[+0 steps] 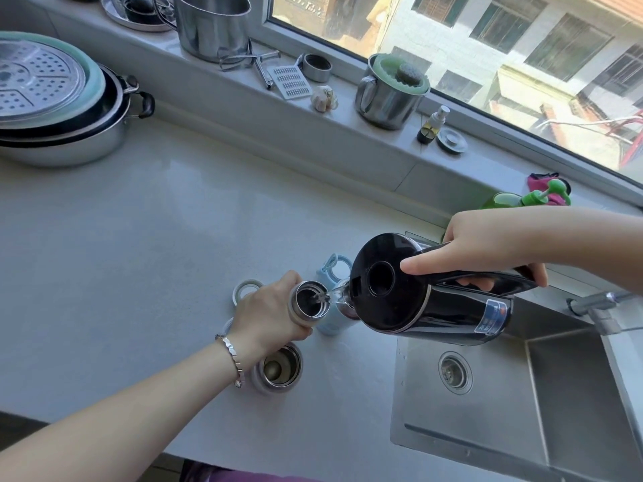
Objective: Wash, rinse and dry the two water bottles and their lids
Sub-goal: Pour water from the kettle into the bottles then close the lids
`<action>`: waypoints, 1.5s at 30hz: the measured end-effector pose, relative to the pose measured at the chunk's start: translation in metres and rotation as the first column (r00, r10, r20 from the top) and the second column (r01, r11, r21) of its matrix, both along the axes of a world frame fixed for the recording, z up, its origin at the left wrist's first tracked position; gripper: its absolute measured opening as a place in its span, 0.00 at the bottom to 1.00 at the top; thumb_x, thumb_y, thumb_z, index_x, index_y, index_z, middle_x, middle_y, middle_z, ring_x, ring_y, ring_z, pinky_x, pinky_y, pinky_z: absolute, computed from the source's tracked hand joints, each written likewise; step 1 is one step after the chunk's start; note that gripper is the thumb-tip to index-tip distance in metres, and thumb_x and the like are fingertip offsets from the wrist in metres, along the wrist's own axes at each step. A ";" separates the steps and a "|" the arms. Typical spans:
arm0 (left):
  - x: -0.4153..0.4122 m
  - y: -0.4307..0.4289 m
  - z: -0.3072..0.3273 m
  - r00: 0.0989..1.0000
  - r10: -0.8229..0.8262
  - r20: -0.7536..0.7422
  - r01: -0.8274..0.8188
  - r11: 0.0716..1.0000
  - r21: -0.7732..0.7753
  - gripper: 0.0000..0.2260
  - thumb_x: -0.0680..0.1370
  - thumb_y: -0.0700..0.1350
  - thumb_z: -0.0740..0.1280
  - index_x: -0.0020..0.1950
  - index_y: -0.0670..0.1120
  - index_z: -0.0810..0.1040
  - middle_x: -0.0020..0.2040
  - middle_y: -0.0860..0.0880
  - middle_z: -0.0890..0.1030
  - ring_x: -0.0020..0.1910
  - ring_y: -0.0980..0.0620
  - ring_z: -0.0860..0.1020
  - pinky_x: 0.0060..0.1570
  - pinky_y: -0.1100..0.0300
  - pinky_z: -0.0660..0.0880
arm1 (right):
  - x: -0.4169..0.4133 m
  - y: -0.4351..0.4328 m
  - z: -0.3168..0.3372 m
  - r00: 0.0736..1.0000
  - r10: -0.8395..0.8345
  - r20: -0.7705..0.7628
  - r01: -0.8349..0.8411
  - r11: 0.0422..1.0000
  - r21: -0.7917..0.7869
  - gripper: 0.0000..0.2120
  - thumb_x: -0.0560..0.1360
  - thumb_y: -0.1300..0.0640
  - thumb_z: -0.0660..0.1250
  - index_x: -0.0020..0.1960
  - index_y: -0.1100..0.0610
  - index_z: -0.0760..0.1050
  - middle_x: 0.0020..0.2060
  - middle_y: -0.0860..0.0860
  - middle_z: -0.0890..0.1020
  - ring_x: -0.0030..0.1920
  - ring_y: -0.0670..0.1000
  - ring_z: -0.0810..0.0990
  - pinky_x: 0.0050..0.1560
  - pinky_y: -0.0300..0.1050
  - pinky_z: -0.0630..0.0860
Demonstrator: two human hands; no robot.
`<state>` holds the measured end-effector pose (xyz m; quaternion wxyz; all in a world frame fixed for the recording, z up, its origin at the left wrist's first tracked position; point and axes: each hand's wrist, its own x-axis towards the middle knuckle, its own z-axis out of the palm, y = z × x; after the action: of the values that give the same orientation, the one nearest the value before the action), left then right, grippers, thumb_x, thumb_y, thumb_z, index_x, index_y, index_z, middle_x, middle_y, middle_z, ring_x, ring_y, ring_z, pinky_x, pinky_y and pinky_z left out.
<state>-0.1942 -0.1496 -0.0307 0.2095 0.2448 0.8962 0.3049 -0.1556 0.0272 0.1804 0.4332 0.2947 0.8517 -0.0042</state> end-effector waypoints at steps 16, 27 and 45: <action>-0.001 -0.001 -0.001 1.000 -0.003 0.018 0.003 1.000 0.006 0.22 0.65 0.52 0.74 0.55 0.52 0.70 0.46 0.53 0.80 0.50 0.48 0.76 0.40 0.59 0.64 | 0.000 0.002 -0.001 1.000 -0.009 -0.012 0.009 1.000 -0.004 0.31 0.67 0.29 0.61 0.24 0.57 0.71 0.21 0.49 0.75 0.38 0.58 0.83 0.32 0.62 0.80; -0.011 -0.002 0.002 0.996 0.058 0.063 -0.061 0.997 0.055 0.23 0.62 0.53 0.77 0.47 0.55 0.66 0.41 0.54 0.79 0.43 0.48 0.76 0.38 0.58 0.64 | 0.027 0.022 -0.013 0.972 -0.128 -0.197 0.099 0.984 -0.151 0.31 0.61 0.28 0.62 0.25 0.57 0.72 0.23 0.51 0.77 0.33 0.57 0.82 0.31 0.55 0.81; -0.059 0.045 -0.010 0.959 0.270 0.089 -0.284 0.922 0.262 0.22 0.64 0.43 0.78 0.48 0.47 0.68 0.41 0.50 0.76 0.41 0.48 0.73 0.35 0.64 0.61 | 0.108 0.051 -0.050 0.795 -0.519 -0.313 0.368 0.824 -0.430 0.26 0.65 0.34 0.64 0.22 0.54 0.70 0.22 0.52 0.74 0.26 0.50 0.73 0.37 0.56 0.80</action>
<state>-0.2529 -0.1050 -0.0411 0.1514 0.1342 0.8658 0.4576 -0.0477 0.0786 0.1307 0.2726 0.4001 0.8144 -0.3200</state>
